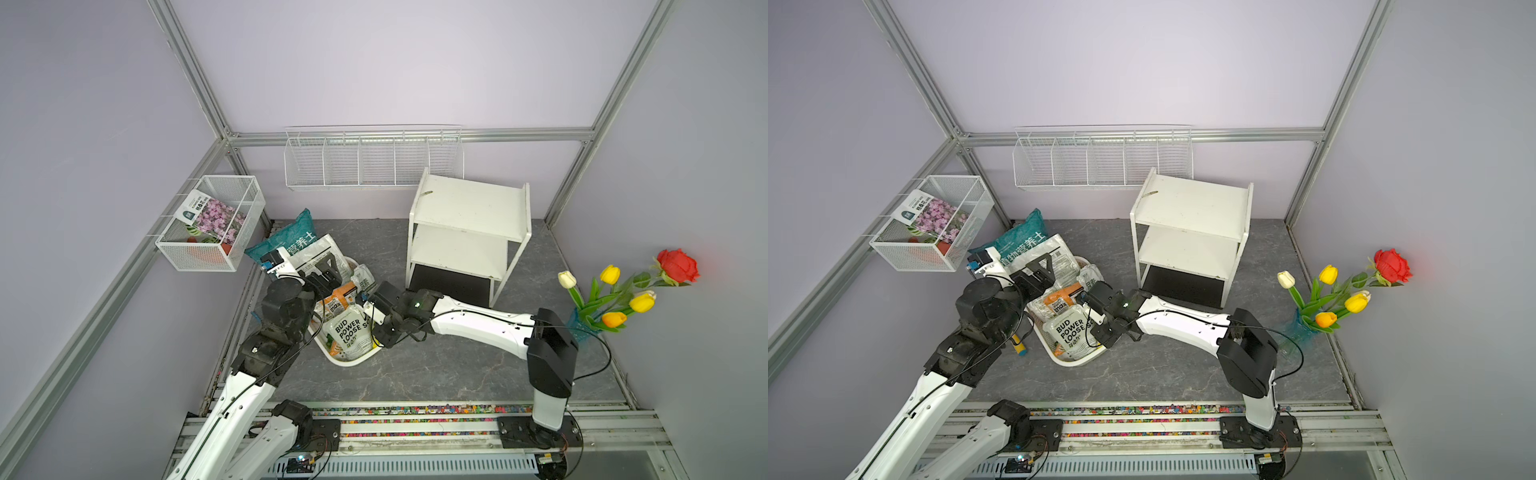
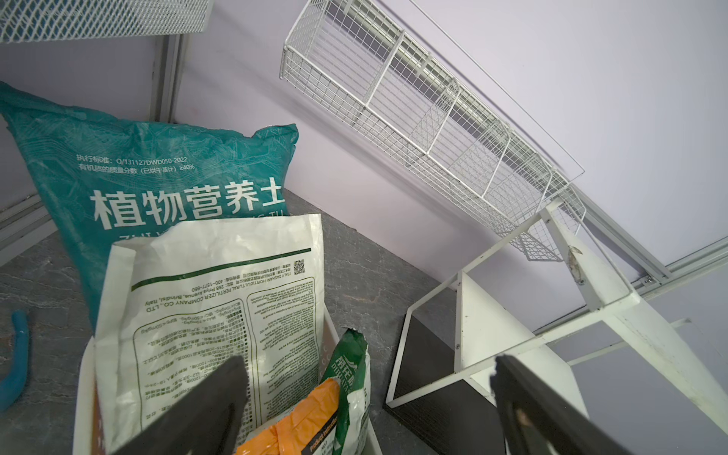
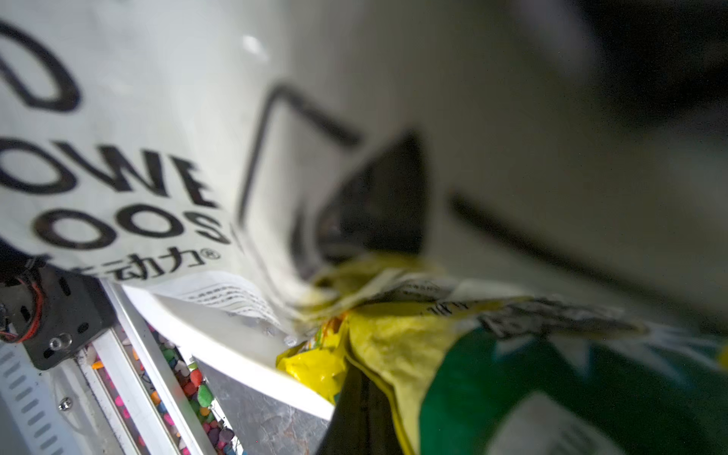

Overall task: Take down the fertilizer bag from the shelf
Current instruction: Place the fertilizer bag in the storage box, then reset both arms

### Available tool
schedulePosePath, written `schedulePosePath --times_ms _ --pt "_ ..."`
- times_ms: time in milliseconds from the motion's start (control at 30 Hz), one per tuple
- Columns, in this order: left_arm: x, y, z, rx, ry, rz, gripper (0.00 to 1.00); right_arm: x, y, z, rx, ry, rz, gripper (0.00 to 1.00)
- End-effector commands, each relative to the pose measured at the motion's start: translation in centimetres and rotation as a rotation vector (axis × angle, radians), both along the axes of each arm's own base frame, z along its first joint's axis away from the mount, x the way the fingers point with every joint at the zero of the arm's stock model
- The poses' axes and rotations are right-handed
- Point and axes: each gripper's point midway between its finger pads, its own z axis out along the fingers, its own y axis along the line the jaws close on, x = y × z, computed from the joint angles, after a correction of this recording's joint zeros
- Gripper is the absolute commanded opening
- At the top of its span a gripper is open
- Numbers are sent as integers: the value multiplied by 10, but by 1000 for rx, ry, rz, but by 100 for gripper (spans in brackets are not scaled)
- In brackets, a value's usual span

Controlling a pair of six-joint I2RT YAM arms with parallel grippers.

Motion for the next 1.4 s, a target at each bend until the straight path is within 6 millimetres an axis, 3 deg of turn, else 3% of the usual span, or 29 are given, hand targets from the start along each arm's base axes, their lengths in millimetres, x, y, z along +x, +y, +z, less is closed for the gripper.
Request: schedulePosePath --times_ms 0,100,267,567,667,800,933,1033,1167,1367 --pt "1 -1 -5 -8 17 -8 100 -39 -26 -71 -224 173 64 6" --pt "1 -2 -3 -10 16 -14 100 -47 -31 -92 -308 223 88 6" --pt "0 2 -1 -3 10 3 100 -63 -59 -123 -489 228 125 7" --pt "1 2 -8 -21 28 2 100 -63 -59 -123 -512 241 119 10" --pt "2 4 -13 4 40 15 100 -50 -41 -91 -385 148 101 13" --pt "9 11 -27 33 69 32 100 -24 -24 -20 -217 -39 67 17" --pt "24 20 -40 14 103 10 100 -9 -18 45 -95 -181 48 20" --pt "38 33 -42 9 108 3 100 -4 -22 78 -31 -252 32 21" --pt "48 41 -41 121 65 16 100 6 -48 104 12 -367 -63 24" --pt "45 51 -42 254 -32 46 100 35 -140 109 30 -512 -334 24"
